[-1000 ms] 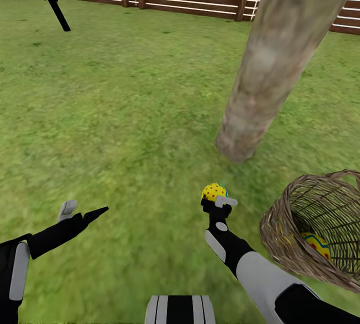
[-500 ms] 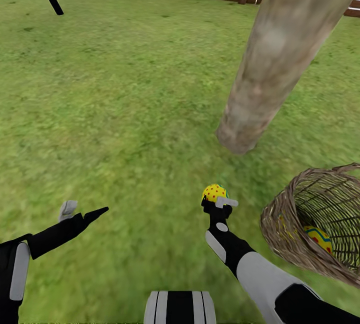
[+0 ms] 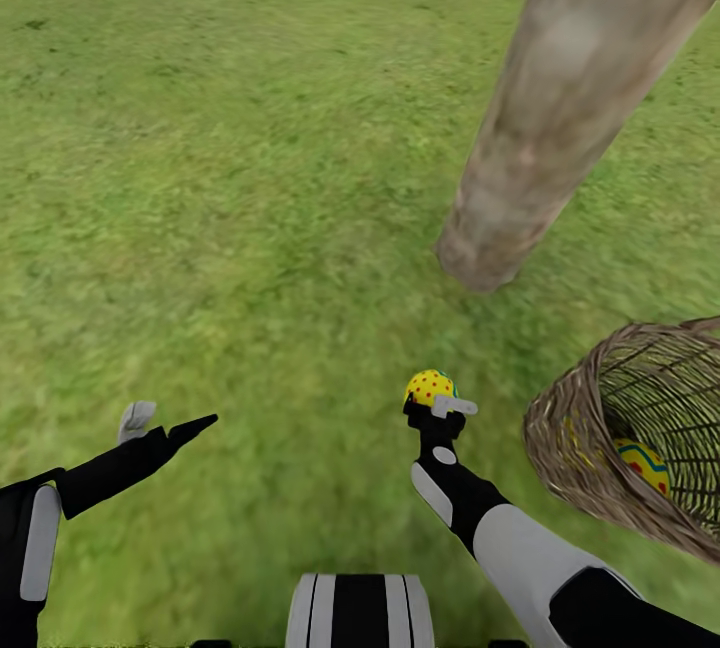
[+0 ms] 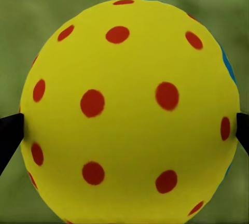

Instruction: Take the three Easter eggs out of the wicker basket on the lawn in the garden, then place them on the lawn next to a single tree (choose any tree) so that all three eggs are next to the same tree and none are left in the basket.

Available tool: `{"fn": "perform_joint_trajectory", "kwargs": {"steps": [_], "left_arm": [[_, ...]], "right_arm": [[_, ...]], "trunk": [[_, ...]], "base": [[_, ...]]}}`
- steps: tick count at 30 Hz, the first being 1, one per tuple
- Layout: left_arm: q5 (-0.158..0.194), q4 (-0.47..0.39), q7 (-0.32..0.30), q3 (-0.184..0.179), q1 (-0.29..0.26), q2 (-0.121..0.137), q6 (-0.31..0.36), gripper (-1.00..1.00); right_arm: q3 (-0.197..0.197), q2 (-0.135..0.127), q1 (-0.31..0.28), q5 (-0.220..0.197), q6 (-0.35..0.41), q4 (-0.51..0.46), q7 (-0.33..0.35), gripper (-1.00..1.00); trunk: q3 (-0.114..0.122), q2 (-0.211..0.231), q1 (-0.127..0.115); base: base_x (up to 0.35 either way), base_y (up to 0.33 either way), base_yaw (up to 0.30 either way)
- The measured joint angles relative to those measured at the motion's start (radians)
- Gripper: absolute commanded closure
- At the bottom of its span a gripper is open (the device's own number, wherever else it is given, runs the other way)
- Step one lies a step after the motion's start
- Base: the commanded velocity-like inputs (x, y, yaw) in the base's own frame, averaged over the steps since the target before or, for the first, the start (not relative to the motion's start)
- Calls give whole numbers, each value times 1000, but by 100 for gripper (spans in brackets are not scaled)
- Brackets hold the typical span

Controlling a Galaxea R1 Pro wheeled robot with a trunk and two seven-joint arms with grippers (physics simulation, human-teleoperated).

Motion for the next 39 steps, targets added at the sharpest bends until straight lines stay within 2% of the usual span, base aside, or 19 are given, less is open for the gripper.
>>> {"fn": "perform_joint_trajectory", "kwargs": {"steps": [2, 8, 14, 22, 27, 28, 32, 39], "left_arm": [[0, 0, 0, -1, 0, 0, 0, -100], [2, 28, -1, 0, 0, 3, 0, -100], [3, 35, -2, 0, 0, 3, 0, -100], [3, 35, 0, 2, 0, 5, 0, -100], [3, 35, -1, 2, 0, 5, 0, -100], [3, 35, -1, 2, 0, 5, 0, -100], [5, 35, -2, 3, 0, 5, 0, -100], [4, 36, -2, 3, 0, 5, 0, -100]], "right_arm": [[1, 0, 0, 8, -2, -1, 0, 100], [1, 0, 0, 10, -2, 0, 0, 100], [2, 1, -1, 20, -4, 10, 0, 100], [-4, 1, 0, 13, -8, 12, -1, 100], [0, 0, -1, 21, -4, 11, -1, 100], [0, 0, -1, 21, -4, 11, -1, -100], [2, -1, 0, 9, 0, 12, 2, -100], [0, -6, 0, 4, -2, 11, 1, -100]], "trunk": [[-8, -1, 1], [-8, -1, 1], [-8, -1, 0], [-8, -1, 0], [-8, -1, 0], [-8, -1, 0], [-8, -1, 1], [19, 1, -2]], "base": [[0, 0, 0], [3, 0, 0], [137, 0, 0], [237, 0, 0], [42, 0, 0], [4, 0, 0], [0, 0, 0], [0, 0, 0]]}}
